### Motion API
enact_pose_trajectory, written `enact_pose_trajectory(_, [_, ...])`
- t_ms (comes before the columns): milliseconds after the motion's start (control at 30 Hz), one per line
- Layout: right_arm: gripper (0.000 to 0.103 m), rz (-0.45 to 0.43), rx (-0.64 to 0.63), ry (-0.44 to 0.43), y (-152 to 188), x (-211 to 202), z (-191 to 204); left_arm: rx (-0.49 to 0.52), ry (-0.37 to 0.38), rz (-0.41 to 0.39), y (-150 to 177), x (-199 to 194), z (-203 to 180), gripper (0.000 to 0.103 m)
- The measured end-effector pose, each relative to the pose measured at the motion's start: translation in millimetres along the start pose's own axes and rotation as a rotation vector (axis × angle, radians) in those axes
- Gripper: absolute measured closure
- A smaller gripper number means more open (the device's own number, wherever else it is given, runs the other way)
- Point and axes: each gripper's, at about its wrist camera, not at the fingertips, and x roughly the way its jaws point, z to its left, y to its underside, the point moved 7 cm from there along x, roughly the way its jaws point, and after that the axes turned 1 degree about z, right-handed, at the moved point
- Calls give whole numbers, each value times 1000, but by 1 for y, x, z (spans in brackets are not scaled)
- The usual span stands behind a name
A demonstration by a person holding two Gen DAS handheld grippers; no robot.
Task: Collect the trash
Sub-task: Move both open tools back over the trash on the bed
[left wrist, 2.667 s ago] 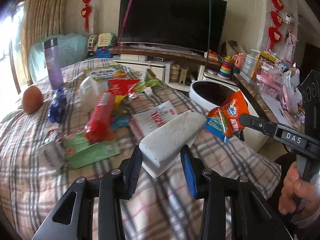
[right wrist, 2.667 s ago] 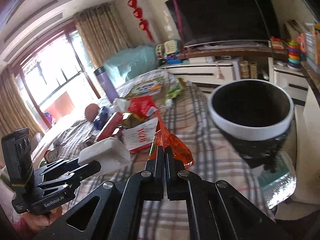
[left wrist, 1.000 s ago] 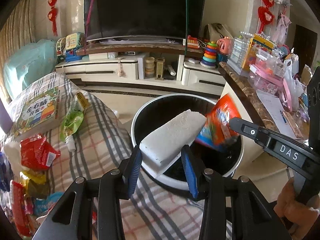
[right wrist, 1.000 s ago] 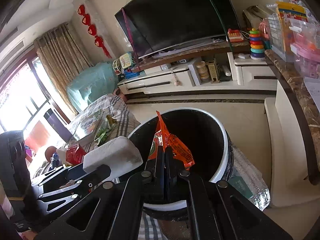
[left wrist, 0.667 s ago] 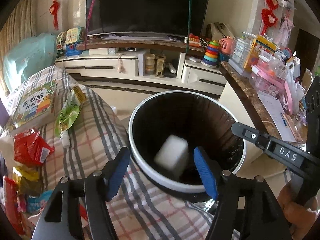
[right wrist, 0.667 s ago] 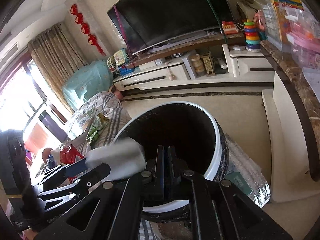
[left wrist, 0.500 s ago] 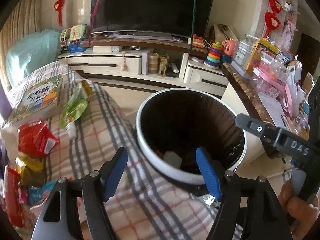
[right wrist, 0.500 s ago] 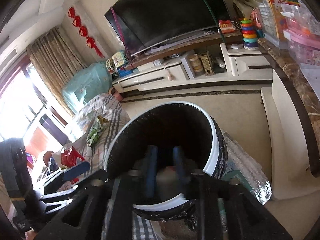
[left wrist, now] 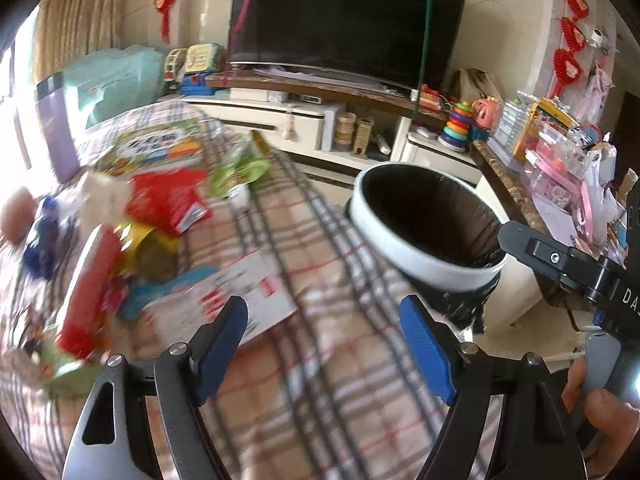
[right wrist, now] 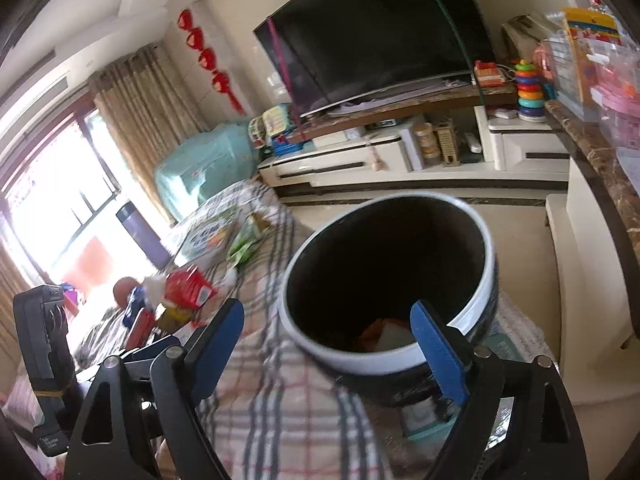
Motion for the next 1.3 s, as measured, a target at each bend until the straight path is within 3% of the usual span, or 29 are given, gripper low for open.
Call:
enact_pose_trajectory(600, [15, 114, -55, -95, 63, 18, 66, -110, -111, -3, 54, -71, 49, 25])
enact_pose_trajectory(1300, [13, 195, -139, -170, 90, 40, 126, -271, -194, -5, 75, -112, 108, 25])
